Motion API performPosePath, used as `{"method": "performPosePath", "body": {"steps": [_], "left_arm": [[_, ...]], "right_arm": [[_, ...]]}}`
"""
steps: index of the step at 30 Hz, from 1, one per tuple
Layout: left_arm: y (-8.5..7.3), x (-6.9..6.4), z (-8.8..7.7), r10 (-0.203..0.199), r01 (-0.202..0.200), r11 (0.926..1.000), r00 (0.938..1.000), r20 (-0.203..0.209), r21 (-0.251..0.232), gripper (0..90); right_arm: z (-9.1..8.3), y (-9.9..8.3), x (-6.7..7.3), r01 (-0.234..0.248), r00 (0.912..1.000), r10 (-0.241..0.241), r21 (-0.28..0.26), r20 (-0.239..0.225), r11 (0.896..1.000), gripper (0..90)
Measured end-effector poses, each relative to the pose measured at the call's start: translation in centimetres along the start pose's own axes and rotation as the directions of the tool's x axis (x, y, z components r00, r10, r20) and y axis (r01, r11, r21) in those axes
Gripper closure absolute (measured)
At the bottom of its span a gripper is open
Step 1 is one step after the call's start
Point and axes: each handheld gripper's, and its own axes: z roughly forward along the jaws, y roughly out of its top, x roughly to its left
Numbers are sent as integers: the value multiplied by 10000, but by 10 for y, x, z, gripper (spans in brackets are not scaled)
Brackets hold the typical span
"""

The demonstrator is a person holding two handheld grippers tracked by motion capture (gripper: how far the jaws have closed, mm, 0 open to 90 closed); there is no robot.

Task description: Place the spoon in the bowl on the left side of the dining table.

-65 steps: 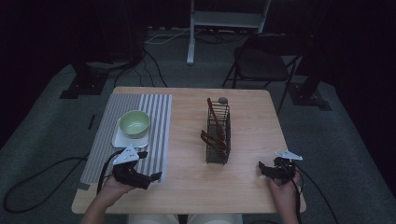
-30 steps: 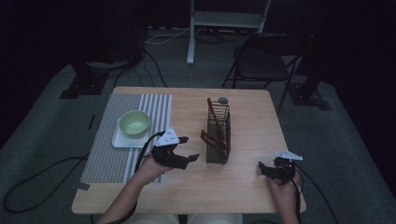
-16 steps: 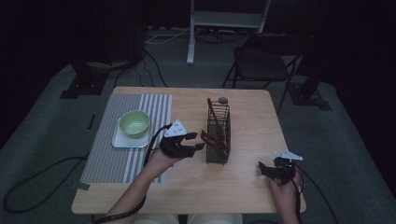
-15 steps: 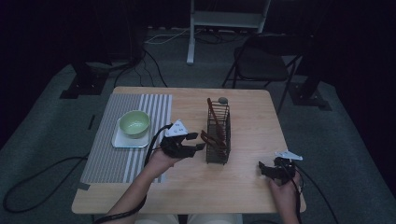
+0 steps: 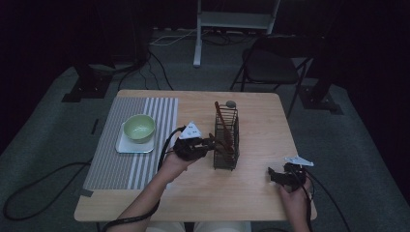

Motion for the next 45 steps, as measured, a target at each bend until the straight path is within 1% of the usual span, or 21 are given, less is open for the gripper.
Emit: {"method": "performPosePath", "body": {"steps": [6,7,9,10,14,21,24,25,26,28,29,30,33,34,37,38,39,41,42,43,45], "left_arm": [[3,-6,2,309,-309,9995,9995,38,-43,794],[3,-7,2,377,-377,9993,9993,-80,-33,803],[5,-7,1,397,-398,9991,9992,-106,-138,832],[6,-7,1,375,-379,9991,9991,-206,-172,832],[7,-9,1,514,-520,9984,9983,-270,-224,836],[14,-9,-2,524,-541,9980,9975,-479,-339,838],[18,-9,-6,555,-578,9975,9969,-553,-413,838],[20,-10,-7,591,-624,9970,9958,-696,-465,839],[22,-9,-8,582,-607,9972,9967,-559,-439,839],[26,-9,-11,547,-586,9966,9963,-659,-581,839],[28,-9,-12,563,-595,9966,9968,-562,-573,839],[30,-11,-14,617,-665,9957,9955,-725,-649,839],[35,-12,-18,711,-773,9945,9937,-870,-703,839],[37,-12,-19,739,-794,9947,9938,-834,-657,840],[41,-11,-23,683,-748,9939,9945,-798,-816,840],[42,-11,-25,662,-746,9926,9939,-882,-960,840],[44,-10,-27,645,-718,9929,9949,-773,-954,840],[47,-12,-31,723,-835,9907,9919,-1046,-1071,840],[49,-11,-33,709,-810,9909,9930,-947,-1072,840],[51,-12,-35,702,-835,9897,9909,-1144,-1161,840],[54,-11,-40,680,-825,9886,9911,-1148,-1260,840]], "right_arm": [[0,0,0,-10,10000,10,-1,1,10000,132],[0,0,0,-6,10000,6,1,2,10000,132],[0,0,0,-11,10000,11,-1,1,10000,132],[0,0,0,-11,10000,11,-1,1,10000,132],[0,0,0,-3,10000,3,0,2,10000,132],[0,0,0,-22,10000,22,-11,4,10000,132],[0,0,0,-18,10000,18,1,-3,10000,132],[0,0,0,-25,10000,25,-2,-1,10000,132],[0,0,0,-18,10000,18,2,1,10000,132],[0,0,0,-10,10000,10,1,0,10000,132],[0,0,0,-7,10000,7,-1,0,10000,132],[0,0,0,-8,10000,8,2,2,10000,132],[0,0,0,-8,10000,8,-2,1,10000,132],[0,0,0,-6,10000,6,1,2,10000,132],[0,0,0,-10,10000,10,-2,1,10000,132],[0,0,0,-9,10000,9,-3,2,10000,132],[0,0,0,-14,10000,14,-1,1,10000,132],[0,0,0,-15,10000,15,2,1,10000,132],[0,0,0,-15,10000,15,2,1,10000,132],[0,0,0,-8,10000,8,-1,1,10000,132],[0,0,0,-7,10000,7,1,2,10000,132]]}}
